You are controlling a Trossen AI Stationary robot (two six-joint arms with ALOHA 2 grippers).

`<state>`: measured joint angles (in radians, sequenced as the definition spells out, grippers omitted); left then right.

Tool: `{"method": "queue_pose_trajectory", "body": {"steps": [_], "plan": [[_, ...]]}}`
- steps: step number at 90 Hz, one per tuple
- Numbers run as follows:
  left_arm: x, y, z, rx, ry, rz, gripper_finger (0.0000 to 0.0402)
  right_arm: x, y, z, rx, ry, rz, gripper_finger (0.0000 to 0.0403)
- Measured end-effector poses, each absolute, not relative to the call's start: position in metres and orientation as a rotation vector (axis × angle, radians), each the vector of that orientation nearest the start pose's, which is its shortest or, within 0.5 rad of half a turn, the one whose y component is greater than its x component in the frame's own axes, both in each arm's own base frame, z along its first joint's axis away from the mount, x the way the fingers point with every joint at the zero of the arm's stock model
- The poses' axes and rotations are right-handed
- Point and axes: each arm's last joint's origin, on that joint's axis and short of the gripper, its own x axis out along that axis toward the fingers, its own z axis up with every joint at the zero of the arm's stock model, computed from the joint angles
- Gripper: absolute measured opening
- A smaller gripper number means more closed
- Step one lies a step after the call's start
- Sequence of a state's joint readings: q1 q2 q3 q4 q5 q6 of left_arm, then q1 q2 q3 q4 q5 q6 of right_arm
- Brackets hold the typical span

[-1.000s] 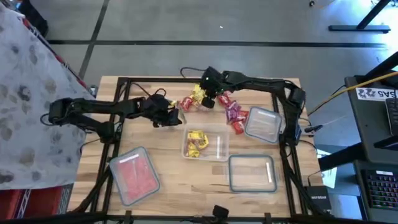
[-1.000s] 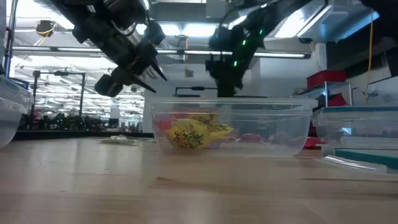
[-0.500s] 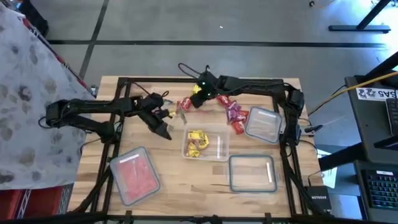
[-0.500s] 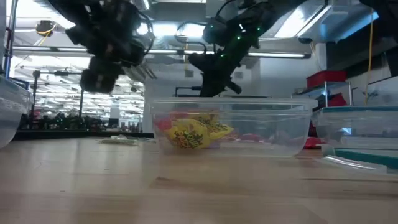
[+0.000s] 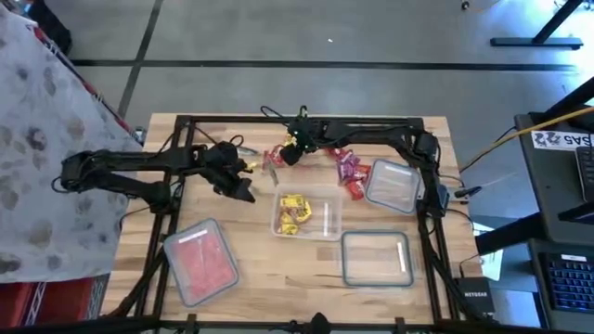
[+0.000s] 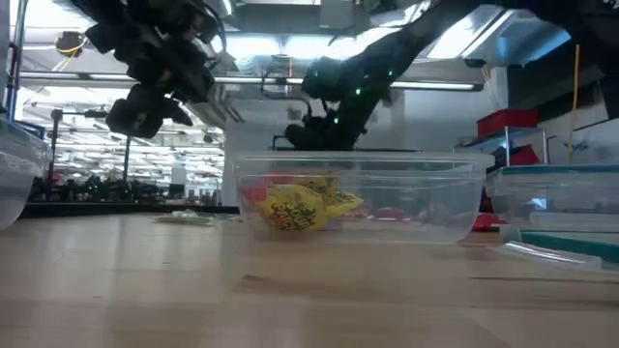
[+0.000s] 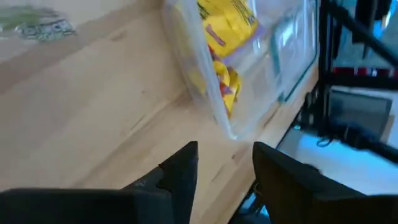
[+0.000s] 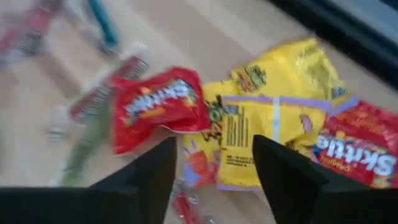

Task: Sort candy
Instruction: Put the yellow candy into the rectangular transparent bin

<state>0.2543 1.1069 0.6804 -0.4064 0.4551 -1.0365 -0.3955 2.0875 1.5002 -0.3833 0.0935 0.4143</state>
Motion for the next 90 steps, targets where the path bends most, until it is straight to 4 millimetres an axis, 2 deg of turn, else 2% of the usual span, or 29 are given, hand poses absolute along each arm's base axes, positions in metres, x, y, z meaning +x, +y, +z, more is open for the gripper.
{"method": "queue_pose_trajectory", "body": {"steps": [14,27,36,47,55,59,70,90], "plan": [[0.209,0.042,0.223,-1.223,0.819,0.25,0.0136,0.409,-0.179,0.145,0.533,0.903,-0.657,0.0231],[0.209,0.047,0.223,-1.219,0.798,0.271,0.0136,0.41,-0.18,0.134,0.525,0.928,-0.698,0.0222],[0.208,0.051,0.224,-1.229,0.786,0.285,0.0136,0.408,-0.179,0.132,0.527,0.953,-0.7,0.0188],[0.207,0.057,0.224,-1.249,0.769,0.288,0.0136,0.404,-0.177,0.135,0.519,0.992,-0.712,0.0108],[0.206,0.062,0.225,-1.254,0.744,0.287,0.0136,0.4,-0.175,0.14,0.503,1.014,-0.707,0.0033],[0.206,0.064,0.226,-1.256,0.731,0.291,0.0136,0.4,-0.175,0.144,0.486,1.019,-0.682,0.0014],[0.206,0.068,0.227,-1.257,0.702,0.293,0.0136,0.397,-0.171,0.16,0.461,1.011,-0.646,0.0009],[0.207,0.068,0.227,-1.26,0.704,0.295,0.0136,0.389,-0.156,0.211,0.393,0.941,-0.503,0.0001]]}}
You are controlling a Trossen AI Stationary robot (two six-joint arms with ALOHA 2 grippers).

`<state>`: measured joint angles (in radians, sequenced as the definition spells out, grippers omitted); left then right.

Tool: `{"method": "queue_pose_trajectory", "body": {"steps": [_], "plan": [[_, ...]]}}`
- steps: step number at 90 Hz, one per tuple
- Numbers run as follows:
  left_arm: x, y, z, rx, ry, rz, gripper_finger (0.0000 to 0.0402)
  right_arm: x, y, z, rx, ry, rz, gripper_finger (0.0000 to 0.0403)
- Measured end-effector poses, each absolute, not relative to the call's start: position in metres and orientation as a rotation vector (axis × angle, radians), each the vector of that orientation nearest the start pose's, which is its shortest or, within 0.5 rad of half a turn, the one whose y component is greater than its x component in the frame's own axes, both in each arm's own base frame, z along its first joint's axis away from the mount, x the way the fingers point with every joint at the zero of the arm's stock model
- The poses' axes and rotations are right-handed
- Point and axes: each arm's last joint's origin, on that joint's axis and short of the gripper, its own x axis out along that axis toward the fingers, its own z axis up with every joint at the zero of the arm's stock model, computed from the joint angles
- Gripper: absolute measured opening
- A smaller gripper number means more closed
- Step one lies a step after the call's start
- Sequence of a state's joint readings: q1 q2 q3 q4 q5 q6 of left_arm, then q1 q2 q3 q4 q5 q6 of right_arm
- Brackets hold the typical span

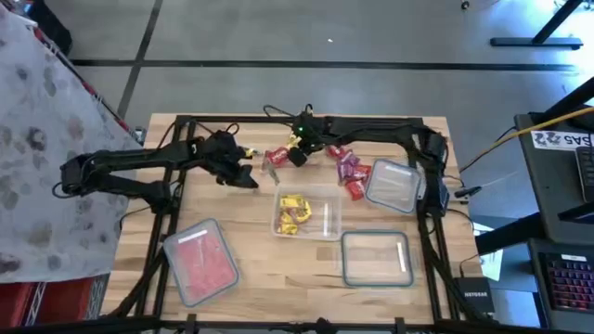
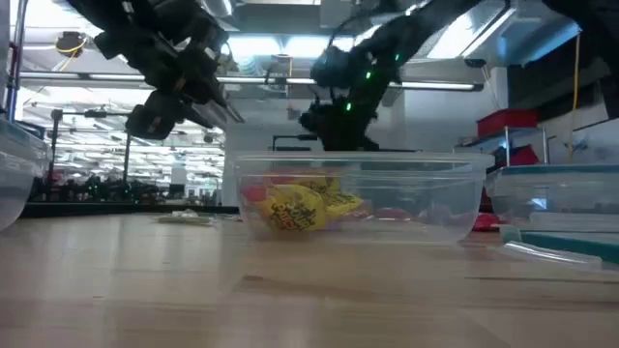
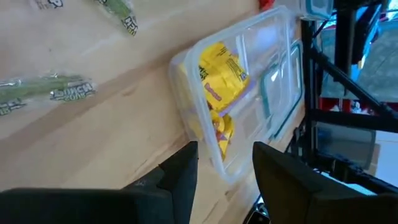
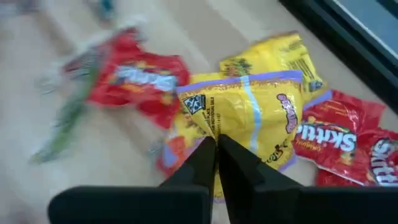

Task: Sort candy
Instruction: Put the yellow candy into the rectangular transparent bin

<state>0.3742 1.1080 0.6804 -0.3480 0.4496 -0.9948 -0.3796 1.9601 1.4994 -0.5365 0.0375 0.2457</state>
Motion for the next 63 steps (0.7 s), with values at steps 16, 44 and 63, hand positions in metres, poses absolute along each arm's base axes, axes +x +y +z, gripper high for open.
{"method": "queue_pose_trajectory", "body": {"steps": [16,44,63], "plan": [[0.207,0.068,0.227,-1.263,0.702,0.304,0.0136,0.38,-0.129,0.246,0.401,0.926,-0.185,0.0],[0.207,0.068,0.227,-1.225,0.702,0.299,0.0136,0.391,-0.052,0.244,0.461,0.939,0.508,0.0],[0.206,0.068,0.227,-1.216,0.698,0.315,0.0136,0.408,-0.034,0.202,0.351,1.084,0.326,0.0]]}}
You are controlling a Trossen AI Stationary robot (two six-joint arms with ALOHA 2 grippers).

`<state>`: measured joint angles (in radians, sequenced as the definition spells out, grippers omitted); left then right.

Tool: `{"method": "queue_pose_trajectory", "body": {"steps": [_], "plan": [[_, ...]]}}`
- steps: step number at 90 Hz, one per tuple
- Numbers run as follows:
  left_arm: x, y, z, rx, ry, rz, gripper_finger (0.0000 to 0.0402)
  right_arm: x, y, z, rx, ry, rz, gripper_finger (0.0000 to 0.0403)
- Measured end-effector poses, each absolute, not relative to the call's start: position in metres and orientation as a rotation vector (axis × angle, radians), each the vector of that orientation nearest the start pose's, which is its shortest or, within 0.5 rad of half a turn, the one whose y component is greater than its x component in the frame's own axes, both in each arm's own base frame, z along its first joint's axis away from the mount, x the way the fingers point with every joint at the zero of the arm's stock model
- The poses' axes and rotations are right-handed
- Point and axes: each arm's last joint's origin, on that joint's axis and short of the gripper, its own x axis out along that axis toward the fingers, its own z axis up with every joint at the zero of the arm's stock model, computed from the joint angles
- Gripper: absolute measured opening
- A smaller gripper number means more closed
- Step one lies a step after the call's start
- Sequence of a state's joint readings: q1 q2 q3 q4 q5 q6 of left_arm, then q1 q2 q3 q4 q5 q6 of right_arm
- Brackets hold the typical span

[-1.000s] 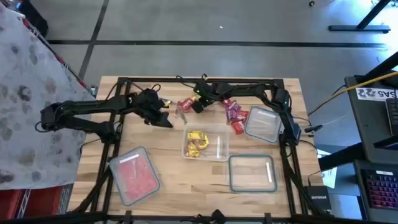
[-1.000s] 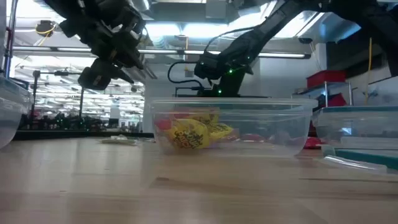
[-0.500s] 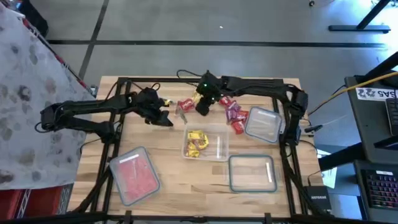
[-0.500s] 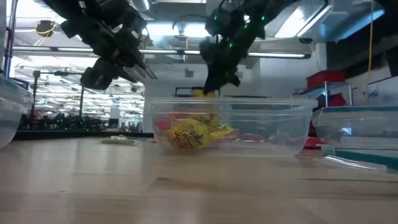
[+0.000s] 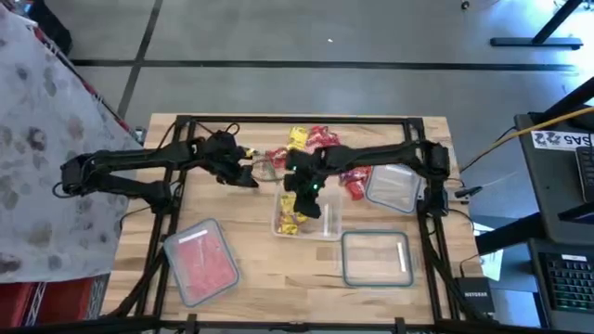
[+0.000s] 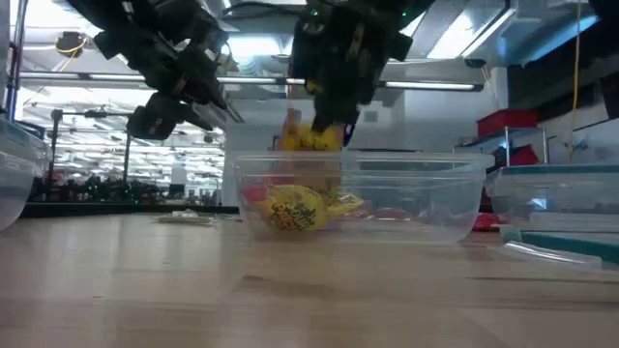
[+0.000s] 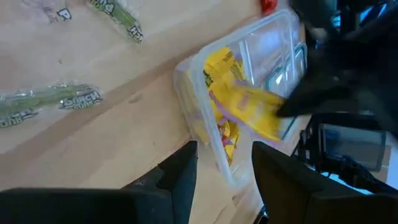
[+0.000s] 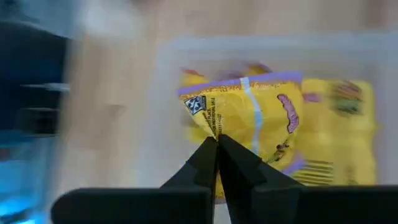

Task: Sort candy
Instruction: Put the yellow candy into the rectangular transparent bin

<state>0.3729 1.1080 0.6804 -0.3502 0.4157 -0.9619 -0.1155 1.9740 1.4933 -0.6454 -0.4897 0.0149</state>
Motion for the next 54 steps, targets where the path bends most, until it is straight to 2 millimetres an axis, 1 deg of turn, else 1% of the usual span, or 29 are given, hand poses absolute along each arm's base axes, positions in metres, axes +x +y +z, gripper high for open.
{"method": "queue_pose_trajectory", "body": {"steps": [7,19,27,38,46,54], "plan": [[0.206,0.068,0.226,-1.215,0.703,0.319,0.0136,0.412,-0.033,0.192,0.326,1.103,0.245,0.0],[0.206,0.068,0.226,-1.216,0.703,0.319,0.0136,0.42,-0.027,0.186,0.332,1.07,0.241,0.0004],[0.206,0.068,0.226,-1.217,0.707,0.316,0.0136,0.422,-0.026,0.181,0.369,1.08,0.244,0.0019],[0.206,0.068,0.226,-1.22,0.707,0.314,0.0136,0.422,-0.028,0.18,0.474,1.088,0.289,0.007],[0.206,0.068,0.226,-1.219,0.705,0.313,0.0136,0.422,-0.028,0.182,0.502,1.08,0.337,0.012],[0.206,0.068,0.226,-1.219,0.705,0.313,0.0136,0.423,-0.03,0.189,0.516,1.068,0.333,0.0161]]}}
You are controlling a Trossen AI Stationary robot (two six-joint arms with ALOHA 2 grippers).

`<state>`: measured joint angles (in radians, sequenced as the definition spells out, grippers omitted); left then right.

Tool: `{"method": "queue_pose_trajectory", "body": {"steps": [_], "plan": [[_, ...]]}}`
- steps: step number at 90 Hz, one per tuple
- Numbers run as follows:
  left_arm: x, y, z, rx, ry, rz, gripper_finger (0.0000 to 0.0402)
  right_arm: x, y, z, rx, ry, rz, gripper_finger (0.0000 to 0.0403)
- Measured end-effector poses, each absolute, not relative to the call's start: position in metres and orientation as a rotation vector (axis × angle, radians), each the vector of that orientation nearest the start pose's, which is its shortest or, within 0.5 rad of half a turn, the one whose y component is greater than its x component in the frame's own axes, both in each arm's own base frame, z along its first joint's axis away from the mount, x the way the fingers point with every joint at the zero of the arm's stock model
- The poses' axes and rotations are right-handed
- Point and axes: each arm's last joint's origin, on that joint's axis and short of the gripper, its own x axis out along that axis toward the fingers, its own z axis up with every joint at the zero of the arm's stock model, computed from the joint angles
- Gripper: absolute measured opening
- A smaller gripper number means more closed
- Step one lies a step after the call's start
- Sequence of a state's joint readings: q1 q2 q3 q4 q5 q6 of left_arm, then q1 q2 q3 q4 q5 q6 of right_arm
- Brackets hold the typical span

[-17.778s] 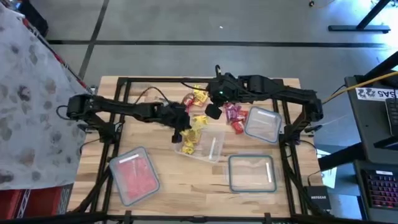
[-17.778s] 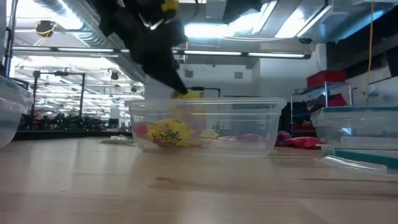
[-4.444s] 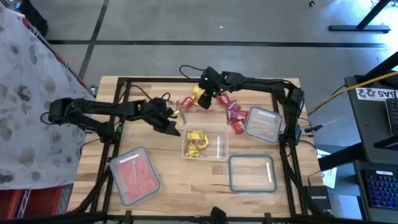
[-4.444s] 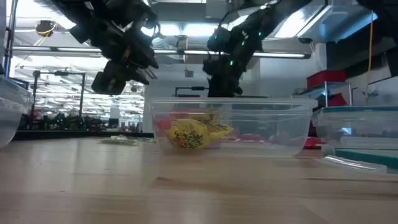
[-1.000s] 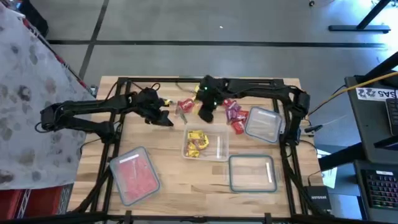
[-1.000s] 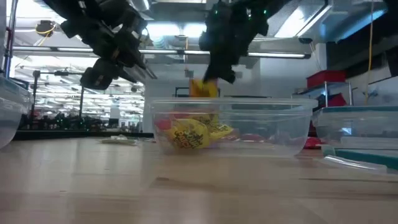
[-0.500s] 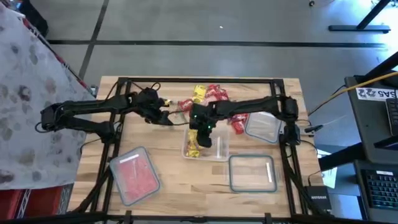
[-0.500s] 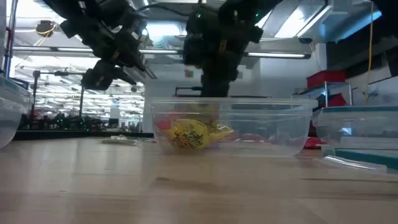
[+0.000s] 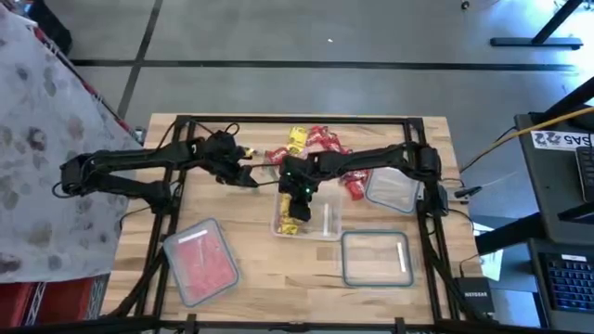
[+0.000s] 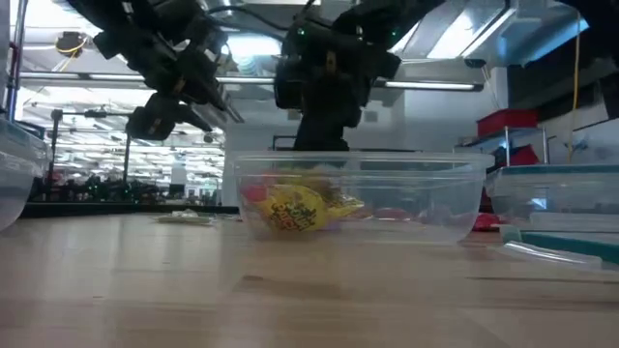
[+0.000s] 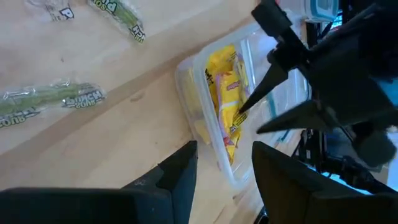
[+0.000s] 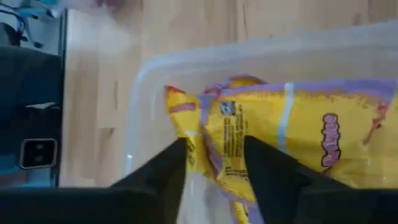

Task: Sort candy
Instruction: Put the yellow candy into the rectangular transparent bin

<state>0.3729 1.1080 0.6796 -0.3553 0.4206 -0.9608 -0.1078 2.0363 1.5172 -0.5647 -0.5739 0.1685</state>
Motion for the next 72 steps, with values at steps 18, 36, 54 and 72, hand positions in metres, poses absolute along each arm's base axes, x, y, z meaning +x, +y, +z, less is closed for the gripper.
{"method": "queue_pose_trajectory", "body": {"steps": [18,36,54,72], "plan": [[0.206,0.068,0.226,-1.218,0.706,0.312,0.0136,0.425,-0.034,0.195,0.5,1.078,0.214,0.0158],[0.207,0.064,0.226,-1.2,0.714,0.31,0.0136,0.425,-0.041,0.187,0.43,1.037,0.201,0.0048],[0.208,0.061,0.225,-1.19,0.723,0.31,0.0136,0.43,-0.048,0.17,0.38,1.04,0.108,0.0023],[0.208,0.061,0.225,-1.195,0.726,0.312,0.0136,0.434,-0.044,0.163,0.394,1.043,0.128,0.0047]]}}
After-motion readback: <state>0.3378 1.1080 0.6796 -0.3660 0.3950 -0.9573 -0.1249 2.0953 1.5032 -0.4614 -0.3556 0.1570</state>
